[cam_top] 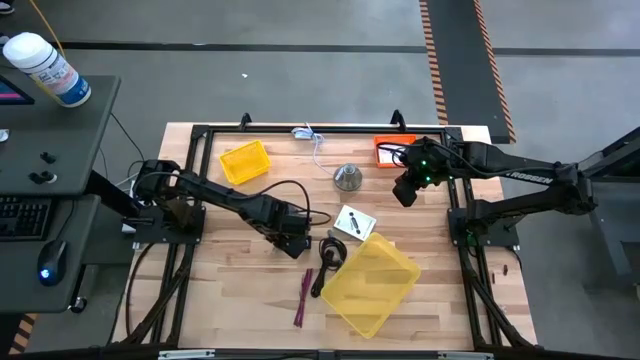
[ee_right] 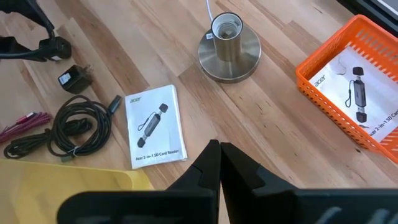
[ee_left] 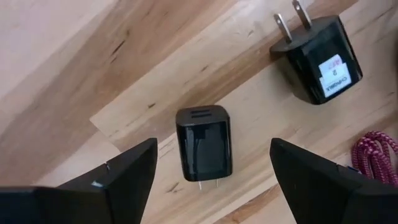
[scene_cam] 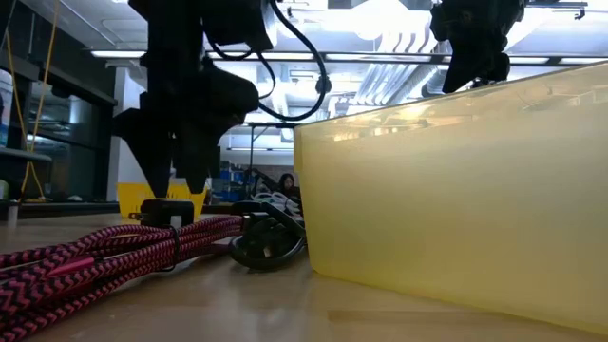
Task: Pick and place items into bin
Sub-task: Put the left black adapter into the yellow transparent bin
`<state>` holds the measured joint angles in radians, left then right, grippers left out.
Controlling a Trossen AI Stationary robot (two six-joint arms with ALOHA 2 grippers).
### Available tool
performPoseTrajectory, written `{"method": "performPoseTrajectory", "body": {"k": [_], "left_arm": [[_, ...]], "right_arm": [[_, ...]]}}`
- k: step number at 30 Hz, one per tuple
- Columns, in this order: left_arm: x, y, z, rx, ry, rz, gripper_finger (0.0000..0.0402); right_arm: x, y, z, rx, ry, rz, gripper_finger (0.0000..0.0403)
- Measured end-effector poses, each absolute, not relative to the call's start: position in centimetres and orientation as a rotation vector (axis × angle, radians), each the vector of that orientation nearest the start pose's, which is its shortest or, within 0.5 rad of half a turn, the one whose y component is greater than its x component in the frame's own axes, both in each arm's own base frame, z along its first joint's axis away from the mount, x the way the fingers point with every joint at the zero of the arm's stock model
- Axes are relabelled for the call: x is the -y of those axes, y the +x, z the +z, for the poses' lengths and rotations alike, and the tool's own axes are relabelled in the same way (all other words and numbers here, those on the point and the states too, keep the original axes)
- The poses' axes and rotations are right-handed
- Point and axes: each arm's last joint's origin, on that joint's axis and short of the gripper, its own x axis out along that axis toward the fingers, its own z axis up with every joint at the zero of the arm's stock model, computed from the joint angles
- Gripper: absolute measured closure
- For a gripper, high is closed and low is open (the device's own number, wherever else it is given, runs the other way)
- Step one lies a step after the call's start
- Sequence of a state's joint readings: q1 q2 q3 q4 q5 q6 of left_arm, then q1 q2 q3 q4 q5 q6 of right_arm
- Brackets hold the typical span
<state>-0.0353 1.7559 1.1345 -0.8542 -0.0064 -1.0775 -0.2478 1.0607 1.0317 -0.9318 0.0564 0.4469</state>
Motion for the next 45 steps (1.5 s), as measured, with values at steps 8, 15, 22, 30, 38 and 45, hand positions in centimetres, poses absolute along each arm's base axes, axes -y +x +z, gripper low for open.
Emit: {"method": "performPoseTrajectory", "body": {"k": [8,15,22,30,38,45], "left_arm": [[1.1,31.8,15.5,-1.362,-0.827,0.773,0.0102],[1.1,32.0,15.0,-1.37,-0.836,0.779,0.0127],[1.2,32.0,15.0,-1.378,-0.839,0.756,0.0224],[1.2,32.1,15.1,-1.397,-0.835,0.702,0.0294],[1.9,34.5,18.1,-1.33,-0.838,0.571,0.0258],[1.9,37.6,24.5,-1.134,-0.647,0.433,0.0285]], "right_arm": [[4.9,18.7,30.8,-0.885,0.506,-0.484,0.0402],[4.9,18.7,30.8,-0.884,0.505,-0.484,0.0402],[4.9,18.7,30.8,-0.884,0.504,-0.484,0.0402],[4.8,18.2,31.4,-0.841,0.497,-0.486,0.0402],[5.1,16.3,32.6,-0.753,0.478,-0.564,0.0402],[6.3,15.0,33.0,-0.717,0.49,-0.606,0.0402]]}}
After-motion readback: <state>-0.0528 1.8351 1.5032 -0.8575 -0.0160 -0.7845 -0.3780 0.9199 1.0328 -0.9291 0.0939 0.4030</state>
